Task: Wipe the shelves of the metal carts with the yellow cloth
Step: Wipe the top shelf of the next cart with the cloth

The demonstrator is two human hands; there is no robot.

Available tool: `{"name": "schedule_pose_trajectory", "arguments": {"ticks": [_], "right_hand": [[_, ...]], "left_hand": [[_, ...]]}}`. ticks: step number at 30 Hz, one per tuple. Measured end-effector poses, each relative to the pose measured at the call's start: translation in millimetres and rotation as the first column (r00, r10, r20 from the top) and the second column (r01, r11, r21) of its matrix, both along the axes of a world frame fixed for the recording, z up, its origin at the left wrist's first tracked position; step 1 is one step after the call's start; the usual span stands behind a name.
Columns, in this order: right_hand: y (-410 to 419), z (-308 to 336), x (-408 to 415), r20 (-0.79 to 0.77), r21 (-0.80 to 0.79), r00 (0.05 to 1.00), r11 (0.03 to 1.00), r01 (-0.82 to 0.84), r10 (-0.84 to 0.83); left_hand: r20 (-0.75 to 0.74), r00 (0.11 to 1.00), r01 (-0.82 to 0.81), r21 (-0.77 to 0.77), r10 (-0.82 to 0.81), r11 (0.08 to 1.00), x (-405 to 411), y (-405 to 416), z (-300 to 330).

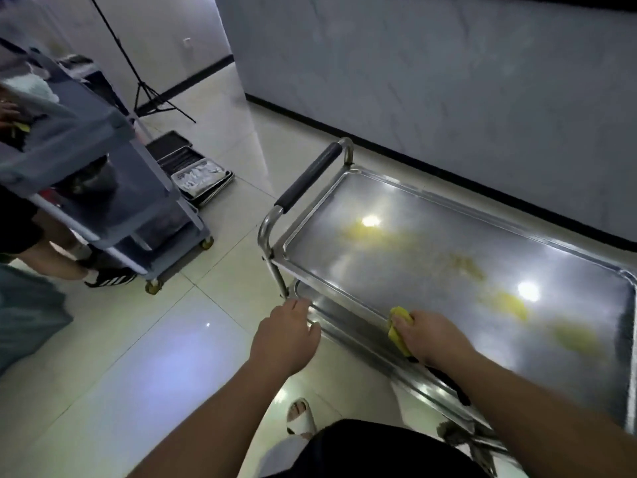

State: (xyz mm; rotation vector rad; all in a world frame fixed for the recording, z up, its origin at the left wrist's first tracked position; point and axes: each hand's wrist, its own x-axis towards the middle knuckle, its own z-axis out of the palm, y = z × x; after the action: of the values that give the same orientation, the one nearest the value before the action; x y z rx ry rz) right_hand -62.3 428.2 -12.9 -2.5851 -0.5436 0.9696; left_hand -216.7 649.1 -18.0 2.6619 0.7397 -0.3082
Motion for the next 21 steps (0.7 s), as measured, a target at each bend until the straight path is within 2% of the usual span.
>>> {"name": "schedule_pose_trajectory", "arguments": {"ticks": [6, 13, 21], "right_hand": [[65, -3, -19, -0.043, -0.022, 0.985, 0.986, 0.165, -0.166], [109, -4, 0, -0.088, 0.015, 0.96, 0.963, 0.269, -0.266], [148, -2, 58, -0.198, 0.184, 0.908, 0.896, 0.404, -0.369]], "left_hand": [[-0.014, 0.991, 0.134, 0.018, -0.133, 0.991, 17, 97, 7], [0.003, 0.969, 0.247, 0.032, -0.247, 0.969, 65, 149, 4], [0.031, 0.938, 0.339, 0.116, -0.344, 0.934, 123, 187, 22]]}}
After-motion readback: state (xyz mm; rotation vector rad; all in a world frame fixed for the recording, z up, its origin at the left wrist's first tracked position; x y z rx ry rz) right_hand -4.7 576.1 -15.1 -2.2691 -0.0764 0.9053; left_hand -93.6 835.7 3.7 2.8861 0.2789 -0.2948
